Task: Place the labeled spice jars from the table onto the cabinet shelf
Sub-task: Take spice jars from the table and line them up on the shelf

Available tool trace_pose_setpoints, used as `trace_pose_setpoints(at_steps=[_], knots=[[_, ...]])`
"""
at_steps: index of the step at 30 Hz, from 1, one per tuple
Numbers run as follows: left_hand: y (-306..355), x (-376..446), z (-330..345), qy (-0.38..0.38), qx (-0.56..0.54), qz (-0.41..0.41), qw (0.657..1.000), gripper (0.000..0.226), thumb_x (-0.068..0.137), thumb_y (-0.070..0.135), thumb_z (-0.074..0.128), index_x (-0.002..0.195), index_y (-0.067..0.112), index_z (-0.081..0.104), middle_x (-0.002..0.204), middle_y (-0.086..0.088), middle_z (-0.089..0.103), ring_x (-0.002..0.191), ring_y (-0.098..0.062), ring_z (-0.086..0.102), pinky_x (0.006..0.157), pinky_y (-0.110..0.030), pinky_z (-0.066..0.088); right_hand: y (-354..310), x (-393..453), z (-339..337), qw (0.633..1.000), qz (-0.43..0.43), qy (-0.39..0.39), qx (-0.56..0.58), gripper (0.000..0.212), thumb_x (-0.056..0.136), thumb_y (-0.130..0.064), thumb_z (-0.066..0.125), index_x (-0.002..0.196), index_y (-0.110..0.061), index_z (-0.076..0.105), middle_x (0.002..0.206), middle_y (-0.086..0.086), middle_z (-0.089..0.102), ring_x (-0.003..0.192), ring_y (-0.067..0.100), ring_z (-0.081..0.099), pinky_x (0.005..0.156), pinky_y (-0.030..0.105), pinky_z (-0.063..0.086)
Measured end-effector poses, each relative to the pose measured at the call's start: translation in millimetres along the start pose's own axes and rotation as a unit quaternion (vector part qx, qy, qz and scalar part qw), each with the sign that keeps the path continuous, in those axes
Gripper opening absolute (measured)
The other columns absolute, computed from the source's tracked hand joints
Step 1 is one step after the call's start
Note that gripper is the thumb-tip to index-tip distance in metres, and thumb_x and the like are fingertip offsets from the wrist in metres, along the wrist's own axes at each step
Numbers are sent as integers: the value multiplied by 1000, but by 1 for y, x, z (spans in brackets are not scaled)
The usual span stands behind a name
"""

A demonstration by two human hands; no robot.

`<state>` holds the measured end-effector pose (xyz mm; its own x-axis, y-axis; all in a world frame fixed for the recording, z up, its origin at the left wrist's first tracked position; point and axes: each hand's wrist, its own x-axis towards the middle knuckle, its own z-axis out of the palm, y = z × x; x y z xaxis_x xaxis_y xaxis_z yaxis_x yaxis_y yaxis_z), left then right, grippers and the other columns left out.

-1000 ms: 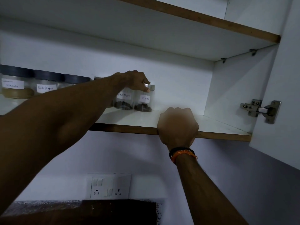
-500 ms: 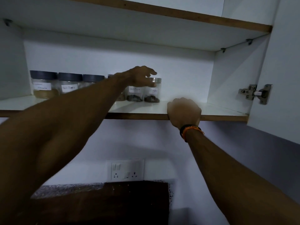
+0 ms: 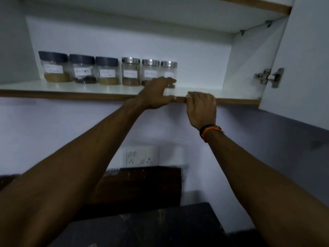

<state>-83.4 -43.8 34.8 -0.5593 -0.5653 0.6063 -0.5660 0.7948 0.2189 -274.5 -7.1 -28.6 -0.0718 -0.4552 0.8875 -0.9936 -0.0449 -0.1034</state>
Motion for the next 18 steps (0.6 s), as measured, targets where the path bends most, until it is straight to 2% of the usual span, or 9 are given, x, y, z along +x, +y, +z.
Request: trace_pose_setpoints(at_steps=[2,4,7,10,12,18], knots=[[1,-22,8,56,26,30,998,58,90,28,70,143,11,51,143,-8,54,136,-25,45,116,-42,30,-5,-14,-2,1000,5,-15,0,43,99,-27,47,138,-11,57,135,10,61,129,30,51,113,48,32],[4,-48,20,105,36,59,992,54,89,24,69,138,6,55,139,-13,55,134,-30,45,115,-43,29,-13,-32,-3,999,31,-28,7,58,93,-23,53,150,-12,43,153,12,44,143,32,36,112,48,31],[10,-84,45,181,39,83,979,44,85,15,67,125,-1,63,134,-22,56,131,-39,48,111,-47,33,-20,-62,-2,999,37,-21,4,68,87,-18,57,152,-13,39,157,15,35,143,34,36,109,47,34],[15,-120,79,221,11,70,973,34,82,8,65,114,-1,68,137,-26,54,132,-44,46,112,-50,36,-20,-103,2,995,59,-79,6,66,86,-18,58,150,-13,43,154,17,38,138,35,40,107,48,36],[17,-148,105,181,-26,30,983,34,82,8,65,116,2,67,141,-23,51,135,-40,42,112,-49,38,-16,-139,6,988,79,-129,14,64,85,-15,59,148,-13,45,152,16,41,134,34,43,106,46,36],[13,-236,192,-27,-94,-80,992,41,85,11,66,125,6,60,140,-17,47,133,-32,37,106,-43,41,7,-269,9,954,131,-268,29,54,80,-4,62,134,-10,58,138,15,53,122,34,51,101,44,39]])
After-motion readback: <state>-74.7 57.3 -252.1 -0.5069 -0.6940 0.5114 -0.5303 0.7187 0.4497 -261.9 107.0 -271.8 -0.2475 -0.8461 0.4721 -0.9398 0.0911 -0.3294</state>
